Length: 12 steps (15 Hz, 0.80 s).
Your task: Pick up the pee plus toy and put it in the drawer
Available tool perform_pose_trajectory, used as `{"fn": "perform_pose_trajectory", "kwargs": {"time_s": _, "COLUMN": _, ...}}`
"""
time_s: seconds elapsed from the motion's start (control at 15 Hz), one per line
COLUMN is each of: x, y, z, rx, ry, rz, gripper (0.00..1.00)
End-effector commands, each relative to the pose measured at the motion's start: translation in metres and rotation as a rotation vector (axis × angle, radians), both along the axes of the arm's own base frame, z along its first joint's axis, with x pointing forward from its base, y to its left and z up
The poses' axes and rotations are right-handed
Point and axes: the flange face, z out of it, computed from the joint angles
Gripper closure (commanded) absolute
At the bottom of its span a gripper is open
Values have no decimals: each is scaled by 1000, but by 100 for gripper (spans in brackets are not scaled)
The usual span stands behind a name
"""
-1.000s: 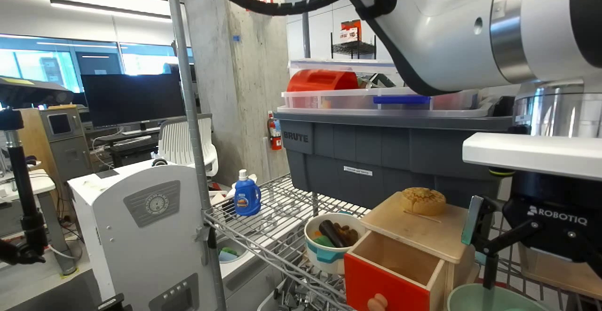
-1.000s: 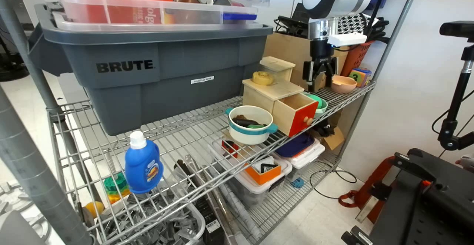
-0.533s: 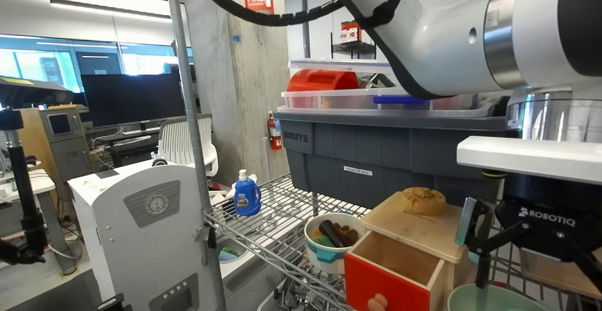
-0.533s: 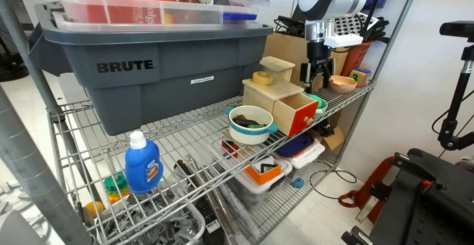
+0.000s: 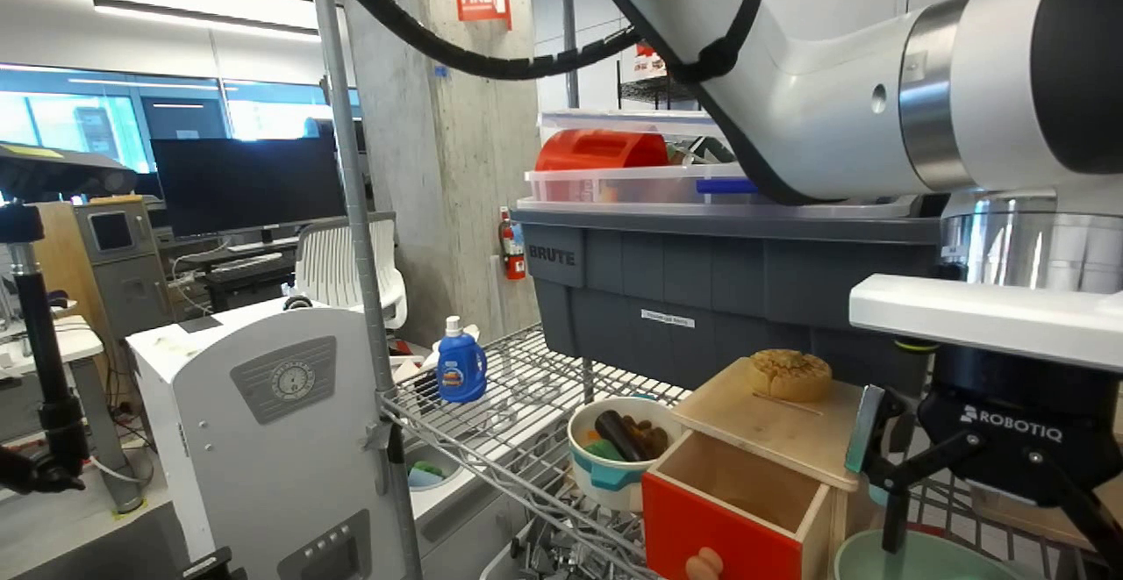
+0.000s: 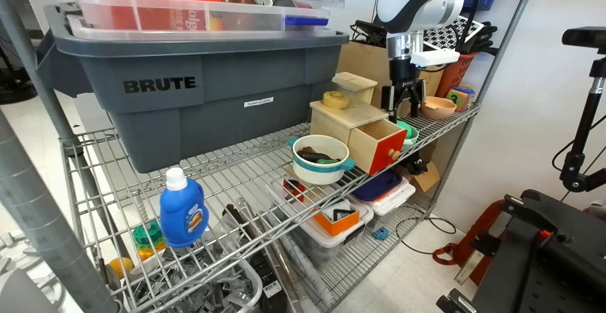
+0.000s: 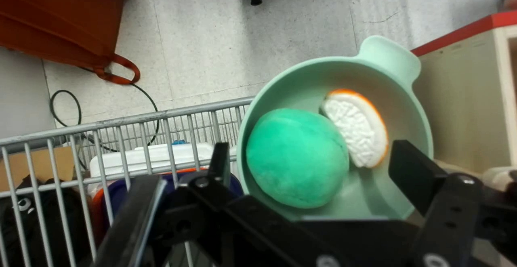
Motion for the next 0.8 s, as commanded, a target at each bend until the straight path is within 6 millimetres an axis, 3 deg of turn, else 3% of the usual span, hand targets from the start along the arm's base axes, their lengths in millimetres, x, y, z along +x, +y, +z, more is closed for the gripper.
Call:
{"fn": "perform_pose_trajectory", "kwargs": {"time_s": 0.0, "x": 6, "y": 0, "z": -1, "rx": -2, "ry": 10, "rz": -4, "gripper": 0}}
{"fn": "perform_pose_trajectory", "kwargs": {"time_s": 0.13, "x": 6, "y": 1, "z": -1, "rx": -3, "ry": 8, "rz": -5, "gripper": 26}}
{"fn": "perform_pose_trajectory", "kwargs": {"time_s": 0.73, "x": 7, "y": 0, "z": -3, "rx": -3, "ry": 15, "rz": -7, "gripper": 95}}
